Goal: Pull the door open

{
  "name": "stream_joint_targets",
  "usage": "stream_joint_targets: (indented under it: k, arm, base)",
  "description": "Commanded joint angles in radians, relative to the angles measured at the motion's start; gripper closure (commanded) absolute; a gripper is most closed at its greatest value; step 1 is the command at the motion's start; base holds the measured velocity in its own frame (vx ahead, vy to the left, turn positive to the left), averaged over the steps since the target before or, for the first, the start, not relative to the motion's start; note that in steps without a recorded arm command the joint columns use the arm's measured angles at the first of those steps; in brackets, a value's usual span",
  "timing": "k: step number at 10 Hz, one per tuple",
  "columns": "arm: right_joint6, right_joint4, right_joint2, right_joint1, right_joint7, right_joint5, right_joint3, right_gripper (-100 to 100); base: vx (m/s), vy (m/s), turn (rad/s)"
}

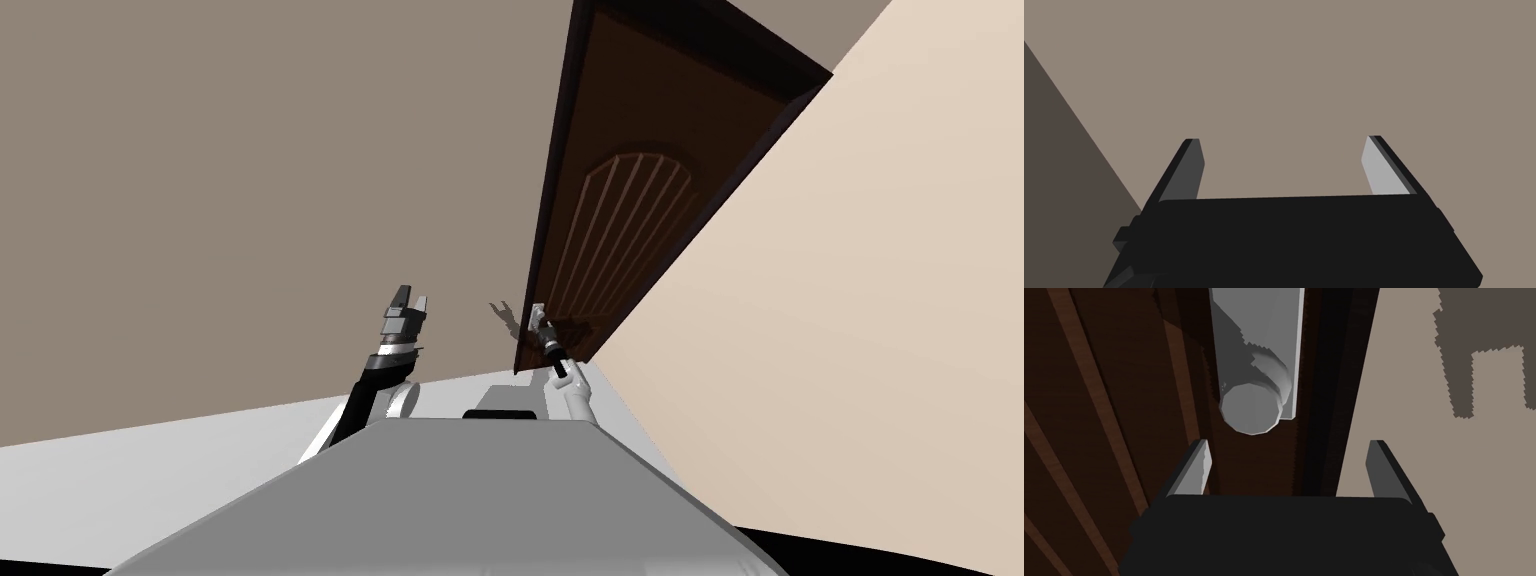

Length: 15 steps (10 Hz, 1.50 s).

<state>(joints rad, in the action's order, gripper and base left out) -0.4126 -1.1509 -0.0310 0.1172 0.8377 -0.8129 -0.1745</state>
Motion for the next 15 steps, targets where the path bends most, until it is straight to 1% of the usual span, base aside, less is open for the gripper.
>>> stream_joint_targets:
  k: [1, 2, 3, 4, 10, 11, 12, 13, 14, 15]
  arm:
    - [0.000, -0.010, -0.001, -0.003, -0.014, 0.001, 0.003, -100]
    - [-0.002, -0.011, 0.007, -0.003, -0.017, 0.001, 0.003, -100]
    - [0.000, -0.011, 0.003, -0.003, -0.014, 0.001, 0.004, -100]
    - [-0.007, -0.002, -0.018, -0.004, -0.015, 0.012, -0.027, -100]
    - [-0.029, 0.028, -0.070, -0.003, -0.013, 0.048, -0.123, -100]
    - [-0.036, 0.038, -0.084, -0.002, -0.012, 0.060, -0.155, -100]
    - [-0.039, 0.042, -0.090, -0.002, -0.012, 0.065, -0.168, -100]
    - [-0.045, 0.050, -0.101, -0.002, -0.012, 0.075, -0.195, -100]
    - [-0.045, 0.050, -0.101, -0.002, -0.012, 0.075, -0.195, -100]
    - [-0.047, 0.062, -0.097, 0.008, -0.003, 0.074, -0.193, -100]
  base:
    - [-0.204, -0.118, -0.032]
    - [-0.200, -0.148, -0.026]
    - [-0.091, -0.061, 0.001]
    - [0.026, 0.018, 0.224]
    - [0.106, 0.050, 0.174]
    - [0.110, 0.016, 0.229]
    - [0.128, 0.012, 0.320]
    - [0.152, 0.030, 0.143]
    - [0.105, 0.001, 0.074]
    - [0.022, -0.002, -0.014]
